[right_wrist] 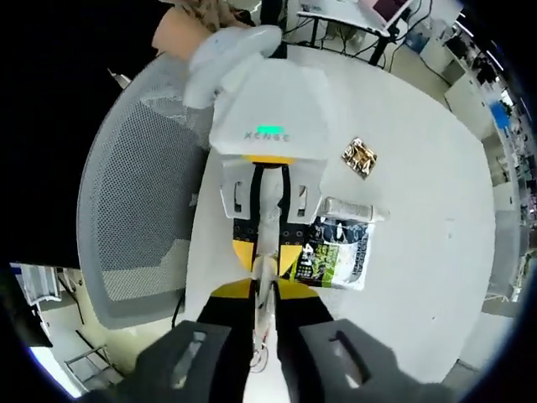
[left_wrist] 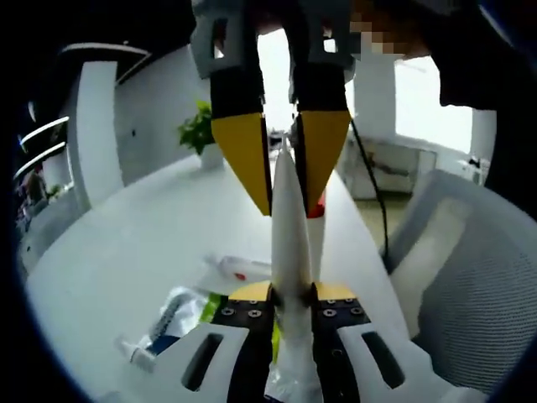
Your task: Arrange the skincare products in the storage area until every visible bottle or jar stands upright without overlapping.
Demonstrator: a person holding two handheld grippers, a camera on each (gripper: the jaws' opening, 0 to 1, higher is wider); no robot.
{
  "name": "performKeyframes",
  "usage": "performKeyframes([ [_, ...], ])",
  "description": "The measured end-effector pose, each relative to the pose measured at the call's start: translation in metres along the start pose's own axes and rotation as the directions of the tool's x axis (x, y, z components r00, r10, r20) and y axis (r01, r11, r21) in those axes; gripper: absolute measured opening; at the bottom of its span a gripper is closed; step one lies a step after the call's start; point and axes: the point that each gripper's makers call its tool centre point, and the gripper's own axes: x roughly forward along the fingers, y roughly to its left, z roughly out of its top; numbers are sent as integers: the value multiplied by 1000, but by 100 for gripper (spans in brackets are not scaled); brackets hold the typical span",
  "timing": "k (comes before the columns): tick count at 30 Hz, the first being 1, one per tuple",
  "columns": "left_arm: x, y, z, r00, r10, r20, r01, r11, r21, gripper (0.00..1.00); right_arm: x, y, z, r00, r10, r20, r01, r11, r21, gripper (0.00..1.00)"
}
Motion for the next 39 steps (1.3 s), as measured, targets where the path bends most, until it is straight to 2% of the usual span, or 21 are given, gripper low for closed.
performKeyframes([
  [6, 5, -5, 2, 1000, -21, 5, 21, 1000, 13, 12, 0, 5, -4, 1000, 4, -24, -4, 1000, 15, 8],
  [21, 9, -9, 4, 999, -32, -3, 32, 998, 47, 13, 2, 9, -10, 1000, 0, -24, 1, 1000, 30, 8],
  [31, 9, -10, 3, 999, -35, -3, 35, 997, 70, 16, 5, 12, -7, 1000, -21, -2, 21, 1000, -20, 10],
  [33, 10, -9, 2, 999, -34, -9, 34, 997, 62, 16, 4, 3, -4, 998, -53, 30, 54, 998, -38, 16],
  [34, 11, -9, -1, 999, -27, -18, 28, 998, 49, 17, 3, 4, -7, 998, -52, 22, 53, 998, -30, 21],
  [39, 9, -10, 0, 1000, -19, -12, 20, 999, 30, 20, 5, 7, -9, 999, -46, 27, 46, 999, -12, 30],
])
